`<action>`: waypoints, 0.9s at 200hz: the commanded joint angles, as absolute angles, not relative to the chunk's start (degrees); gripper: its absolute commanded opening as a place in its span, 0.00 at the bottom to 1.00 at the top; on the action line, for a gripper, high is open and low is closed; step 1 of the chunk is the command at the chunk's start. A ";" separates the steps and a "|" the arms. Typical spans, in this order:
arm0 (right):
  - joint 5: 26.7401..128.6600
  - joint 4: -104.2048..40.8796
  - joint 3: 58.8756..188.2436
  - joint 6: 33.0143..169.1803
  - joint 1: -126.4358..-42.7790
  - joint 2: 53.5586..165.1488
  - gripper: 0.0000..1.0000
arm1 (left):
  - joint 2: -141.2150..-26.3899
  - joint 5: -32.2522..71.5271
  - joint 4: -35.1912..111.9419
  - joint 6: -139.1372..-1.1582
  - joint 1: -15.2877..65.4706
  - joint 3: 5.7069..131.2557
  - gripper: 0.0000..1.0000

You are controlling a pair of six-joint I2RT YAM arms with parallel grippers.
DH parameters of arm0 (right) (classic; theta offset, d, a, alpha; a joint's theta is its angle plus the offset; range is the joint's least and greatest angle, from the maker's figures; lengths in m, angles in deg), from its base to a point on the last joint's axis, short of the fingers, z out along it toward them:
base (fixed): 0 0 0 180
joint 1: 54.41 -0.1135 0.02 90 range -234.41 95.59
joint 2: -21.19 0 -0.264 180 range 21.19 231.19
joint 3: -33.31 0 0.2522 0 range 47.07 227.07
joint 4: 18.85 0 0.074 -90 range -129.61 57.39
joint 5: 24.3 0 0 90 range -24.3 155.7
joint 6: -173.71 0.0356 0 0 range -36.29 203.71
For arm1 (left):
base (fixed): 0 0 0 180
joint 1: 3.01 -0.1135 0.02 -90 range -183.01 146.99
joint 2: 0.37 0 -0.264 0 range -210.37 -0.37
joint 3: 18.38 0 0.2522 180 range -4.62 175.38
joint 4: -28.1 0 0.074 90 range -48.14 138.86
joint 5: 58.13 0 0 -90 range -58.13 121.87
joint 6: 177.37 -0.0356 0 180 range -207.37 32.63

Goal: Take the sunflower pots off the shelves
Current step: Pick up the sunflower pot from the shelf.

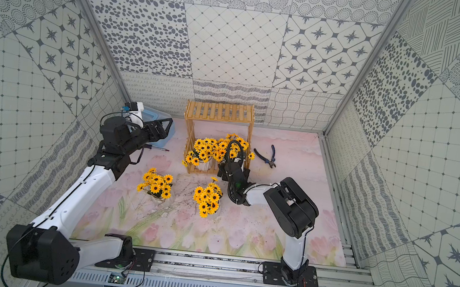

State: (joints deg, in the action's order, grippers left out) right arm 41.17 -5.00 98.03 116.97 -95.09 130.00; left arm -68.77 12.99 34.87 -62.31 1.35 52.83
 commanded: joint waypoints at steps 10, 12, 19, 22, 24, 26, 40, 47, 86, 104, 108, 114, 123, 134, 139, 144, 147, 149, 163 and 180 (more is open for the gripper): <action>41.98 -5.47 100.88 117.40 -94.68 132.87 0.98 | -69.85 12.85 33.74 -63.98 0.81 53.95 0.96; 42.02 -5.50 100.97 117.38 -94.66 132.91 0.98 | -69.88 12.83 33.76 -64.03 0.82 53.94 0.96; 41.88 -5.54 101.33 117.25 -94.66 133.24 0.98 | -70.00 12.94 33.77 -64.01 0.81 53.96 0.96; 41.81 -5.48 101.44 117.24 -94.66 133.31 0.98 | -70.04 12.94 33.74 -64.07 0.84 53.98 0.96; 41.80 -5.46 101.51 117.17 -94.66 133.42 0.98 | -70.06 12.96 33.65 -64.07 0.86 53.95 0.96; 41.80 -5.46 101.57 117.12 -94.66 133.51 0.98 | -70.11 12.95 33.65 -64.08 0.84 53.99 0.96; 41.95 -5.53 102.54 116.64 -94.57 134.19 0.98 | -70.27 13.06 33.61 -64.08 0.82 54.05 0.96; 41.85 -5.63 102.94 116.34 -94.57 134.45 0.98 | -70.38 13.06 33.55 -64.16 0.79 54.07 0.96; 40.69 -5.75 104.54 114.93 -94.54 135.25 0.98 | -70.75 13.39 33.46 -64.43 0.85 54.10 0.96; 40.83 -5.80 105.20 114.72 -94.32 135.86 0.97 | -71.00 13.40 33.40 -64.30 0.84 54.12 0.96; 40.91 -5.76 105.24 114.72 -94.26 135.96 0.97 | -71.10 13.28 33.35 -64.21 0.80 54.09 0.96; 40.92 -5.70 105.23 114.74 -94.24 136.04 0.96 | -71.12 13.18 33.30 -64.18 0.85 54.09 0.96; 40.85 -5.64 105.25 114.48 -94.27 136.04 0.94 | -71.12 13.15 33.25 -64.08 0.80 54.16 0.96; 40.56 -5.70 105.06 114.23 -94.23 135.91 0.91 | -71.09 13.20 33.21 -64.08 0.85 54.09 0.96; 40.45 -5.80 105.07 114.13 -94.29 135.81 0.89 | -71.04 13.22 33.24 -64.09 0.78 54.02 0.96; 40.32 -5.89 105.03 113.97 -94.30 135.81 0.87 | -70.98 13.17 33.24 -64.12 0.81 54.00 0.96; 40.26 -5.94 105.03 113.91 -94.30 135.82 0.86 | -70.98 13.23 33.20 -64.13 0.81 54.00 0.96; 40.25 -5.97 105.06 113.87 -94.30 135.87 0.85 | -71.02 13.17 33.19 -64.09 0.83 53.96 0.96; 40.09 -5.99 105.07 113.77 -94.23 135.81 0.79 | -70.89 13.29 33.08 -63.91 0.81 53.91 0.96; 40.51 -5.77 105.08 113.55 -94.27 135.98 0.74 | -70.87 13.20 32.94 -63.81 0.82 53.87 0.96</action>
State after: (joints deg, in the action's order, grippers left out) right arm 40.58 -8.43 103.73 114.10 -94.48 135.01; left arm -70.96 13.19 34.90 -62.51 1.35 53.22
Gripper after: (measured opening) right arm 0.905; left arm 0.958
